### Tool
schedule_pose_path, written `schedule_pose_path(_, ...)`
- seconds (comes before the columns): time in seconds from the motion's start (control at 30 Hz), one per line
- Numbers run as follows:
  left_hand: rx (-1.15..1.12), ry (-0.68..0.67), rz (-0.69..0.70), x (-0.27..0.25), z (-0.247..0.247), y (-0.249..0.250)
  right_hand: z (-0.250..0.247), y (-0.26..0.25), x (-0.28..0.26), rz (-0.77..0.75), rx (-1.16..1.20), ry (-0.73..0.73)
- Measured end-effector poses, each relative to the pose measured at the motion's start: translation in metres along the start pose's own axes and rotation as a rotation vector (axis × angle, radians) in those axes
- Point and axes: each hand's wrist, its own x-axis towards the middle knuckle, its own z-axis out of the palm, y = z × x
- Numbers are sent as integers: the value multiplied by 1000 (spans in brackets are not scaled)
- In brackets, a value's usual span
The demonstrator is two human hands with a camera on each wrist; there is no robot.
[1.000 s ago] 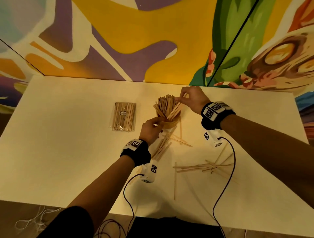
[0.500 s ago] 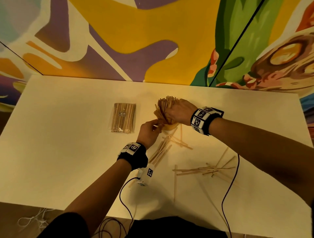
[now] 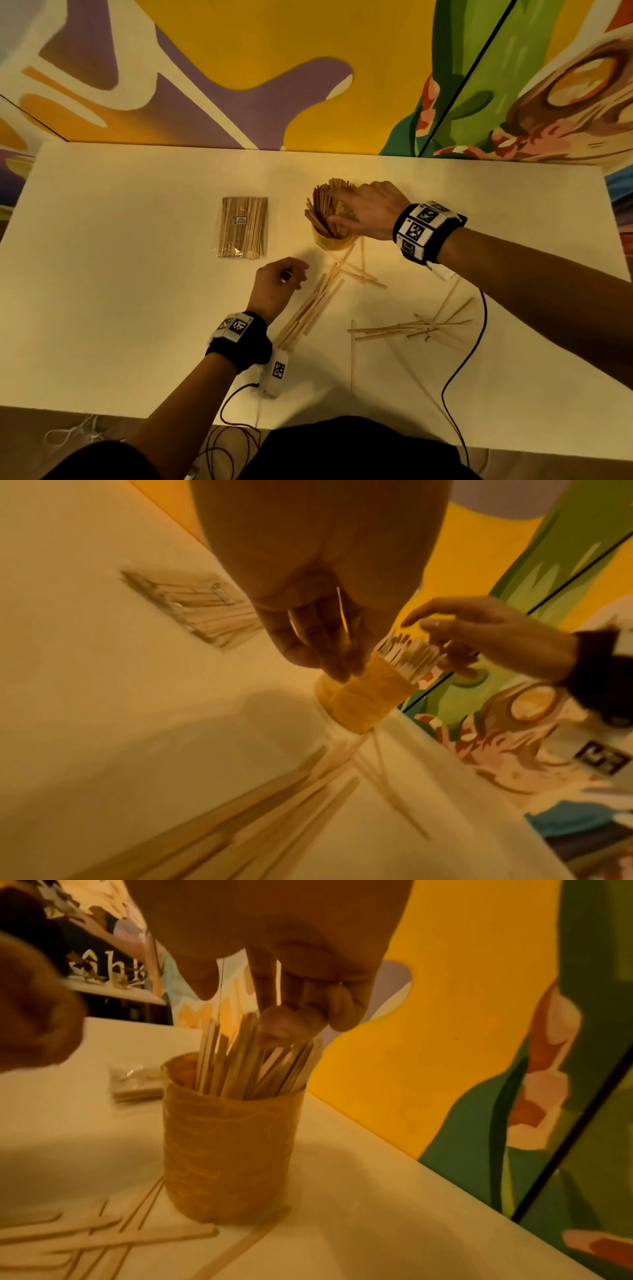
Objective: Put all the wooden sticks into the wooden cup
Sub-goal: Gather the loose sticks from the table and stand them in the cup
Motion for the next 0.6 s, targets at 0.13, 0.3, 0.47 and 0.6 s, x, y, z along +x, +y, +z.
schedule_pose_path(0.13, 261, -62, -117, -36, -11, -49, -6, 4, -18, 83, 55, 101)
schedule_pose_path(0.3, 492, -174, -215, -87, -15, -83, 4, 19, -70, 346, 253, 167)
schedule_pose_path(0.47, 616, -152, -194, -115, -7, -90, 75, 11, -153, 491, 460, -109)
schedule_pose_path(0.6, 610, -98, -226, -122, -5, -91, 136, -13, -213, 576, 721, -354)
